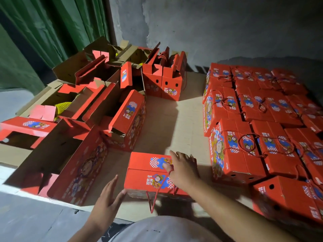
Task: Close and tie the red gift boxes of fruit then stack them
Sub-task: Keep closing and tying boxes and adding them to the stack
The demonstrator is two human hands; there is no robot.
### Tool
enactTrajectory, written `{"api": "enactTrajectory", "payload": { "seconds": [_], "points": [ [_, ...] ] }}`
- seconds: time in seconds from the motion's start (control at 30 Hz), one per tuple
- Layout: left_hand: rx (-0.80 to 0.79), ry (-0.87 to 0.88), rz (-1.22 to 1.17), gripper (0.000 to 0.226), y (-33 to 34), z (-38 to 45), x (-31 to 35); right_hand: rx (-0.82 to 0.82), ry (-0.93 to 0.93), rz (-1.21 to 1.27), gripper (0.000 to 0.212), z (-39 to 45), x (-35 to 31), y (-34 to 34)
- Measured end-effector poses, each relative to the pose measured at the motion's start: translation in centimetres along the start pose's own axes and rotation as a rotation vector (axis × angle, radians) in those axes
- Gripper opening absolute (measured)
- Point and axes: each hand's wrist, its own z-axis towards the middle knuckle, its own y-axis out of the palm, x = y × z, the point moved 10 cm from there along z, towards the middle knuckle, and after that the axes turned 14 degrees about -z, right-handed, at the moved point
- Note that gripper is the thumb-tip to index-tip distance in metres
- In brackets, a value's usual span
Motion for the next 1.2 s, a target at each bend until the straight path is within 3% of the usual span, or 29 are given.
{"api": "enactTrajectory", "payload": {
  "seconds": [0.13, 0.2, 0.33, 0.4, 0.6, 0.73, 0.83, 1.0, 1.2],
  "points": [
    [-0.059, -0.014, 0.028, 0.073, 0.9, -0.5, -0.5, -0.355, 0.035, 0.197, 0.059, 4.0, 1.4, 1.1],
    [-0.072, 0.004, 0.040, 0.067, 1.4, -0.4, 0.1, -0.389, 0.012, 0.371, 0.056, 5.0, 0.7, 0.5],
    [-0.068, 0.056, 0.073, 0.054, 2.1, -0.4, 1.4, -0.224, 0.006, 0.601, 0.038, 6.0, 0.2, -1.9],
    [-0.086, 0.065, 0.069, 0.056, 2.3, -0.5, 1.7, -0.222, -0.034, 0.672, 0.035, 5.4, -0.6, -3.1],
    [-0.080, 0.075, 0.090, 0.068, 3.0, 0.1, 2.0, -0.559, -0.173, 0.724, 0.049, 1.2, -2.0, -6.9],
    [-0.064, 0.077, 0.130, 0.033, 2.8, 2.3, 3.1, -0.439, -0.133, 0.851, 0.037, 1.0, -2.4, -10.8],
    [-0.014, 0.120, 0.121, 0.020, 2.7, 4.4, 5.3, -0.300, -0.053, 0.961, 0.032, 1.5, -1.3, -12.8],
    [-0.030, 0.202, -0.007, 0.052, 4.7, 6.2, 9.1, -0.212, 0.007, 0.985, 0.025, 0.9, 0.8, -14.2],
    [-0.139, 0.209, 0.079, 0.101, 8.0, 6.6, 10.1, -0.100, 0.085, 0.916, 0.026, -1.1, 4.8, -14.2]
  ]
}}
